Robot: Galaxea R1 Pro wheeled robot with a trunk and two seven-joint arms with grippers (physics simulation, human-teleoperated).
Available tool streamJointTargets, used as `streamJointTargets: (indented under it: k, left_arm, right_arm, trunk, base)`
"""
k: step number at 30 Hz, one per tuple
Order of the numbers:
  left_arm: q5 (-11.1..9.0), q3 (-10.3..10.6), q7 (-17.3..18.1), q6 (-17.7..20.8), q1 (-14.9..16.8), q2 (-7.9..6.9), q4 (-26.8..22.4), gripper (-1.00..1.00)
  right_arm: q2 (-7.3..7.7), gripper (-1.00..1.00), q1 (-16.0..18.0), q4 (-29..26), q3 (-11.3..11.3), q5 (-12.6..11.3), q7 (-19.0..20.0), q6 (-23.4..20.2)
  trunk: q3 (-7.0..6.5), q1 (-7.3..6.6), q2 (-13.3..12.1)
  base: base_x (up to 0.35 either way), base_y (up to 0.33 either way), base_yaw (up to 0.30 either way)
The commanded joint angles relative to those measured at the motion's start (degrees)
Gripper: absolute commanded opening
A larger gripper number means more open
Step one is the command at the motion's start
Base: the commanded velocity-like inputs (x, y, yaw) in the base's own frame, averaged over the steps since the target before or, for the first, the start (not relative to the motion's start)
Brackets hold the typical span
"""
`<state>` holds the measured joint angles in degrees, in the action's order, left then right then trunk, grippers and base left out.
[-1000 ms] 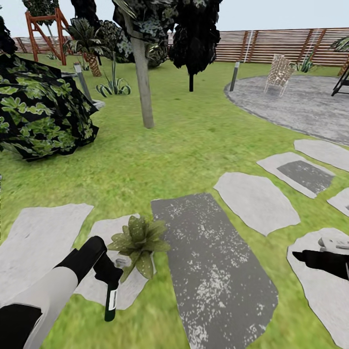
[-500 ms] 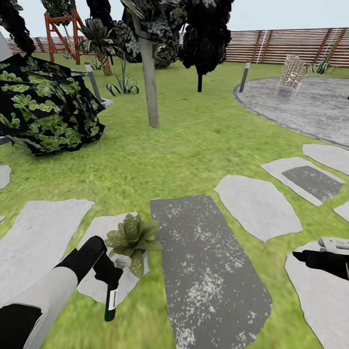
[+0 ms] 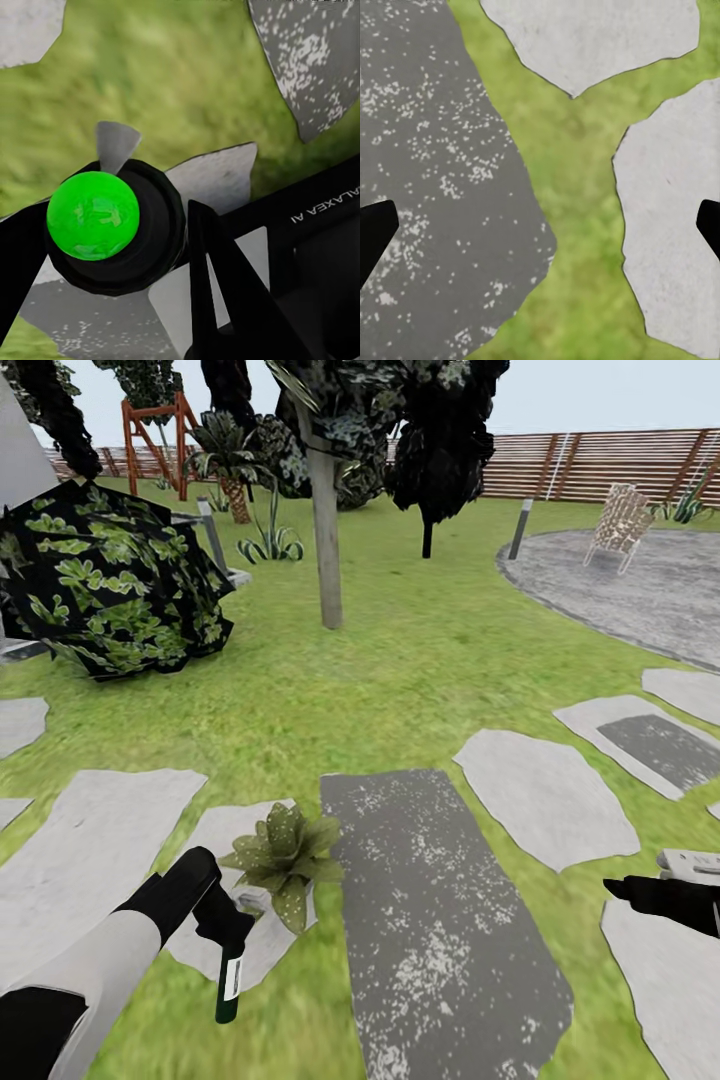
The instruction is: Pick up the pesticide atomizer in the garden and spray insectifuge to fully cover both potted plants in the garden.
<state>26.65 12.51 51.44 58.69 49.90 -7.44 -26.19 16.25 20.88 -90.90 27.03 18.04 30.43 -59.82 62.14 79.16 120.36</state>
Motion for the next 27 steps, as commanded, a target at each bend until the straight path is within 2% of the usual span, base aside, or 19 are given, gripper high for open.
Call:
streamJointTargets:
  k: [1, 3, 14, 20, 27]
  left_arm:
    - [0.6, 0.2, 0.6, 0.1, 0.0, -0.03, -0.1, -1.00]
    - [0.6, 0.1, 0.6, 0.1, 0.0, -0.03, -0.1, -1.00]
    - [0.5, 0.3, 0.6, 0.1, -0.1, -0.03, -0.1, -1.00]
    - [0.5, 0.0, 0.2, 0.0, -2.1, -0.09, -0.1, -1.00]
    - [0.5, 0.1, 0.2, 0.0, -1.1, -0.05, -0.2, -1.00]
  right_arm:
    - [0.01, 1.00, 0.0, -0.1, 0.0, 0.6, 0.6, -0.2]
    - [0.01, 1.00, 0.0, -0.1, 0.0, 0.6, 0.6, -0.2]
    - [0.01, 1.00, 0.0, 0.0, 0.1, 0.6, 0.7, -0.2]
    - [0.10, 1.00, 0.0, 0.1, 0.1, 0.6, 0.5, -0.2]
    - [0.87, 1.00, 0.0, 0.1, 0.1, 0.6, 0.3, -0.2]
  trunk:
    - [0.00, -0.01, 0.0]
    - [-0.06, -0.01, 0.0]
    - [-2.09, -2.42, -4.4]
    - [-3.16, -3.74, -6.8]
    - [-4.42, -5.28, -9.6]
  base:
    - [0.000, 0.000, 0.061]
    - [0.000, 0.000, 0.044]
    - [0.000, 0.000, 0.007]
    - [0.000, 0.000, 0.000]
    - [0.000, 0.000, 0.000]
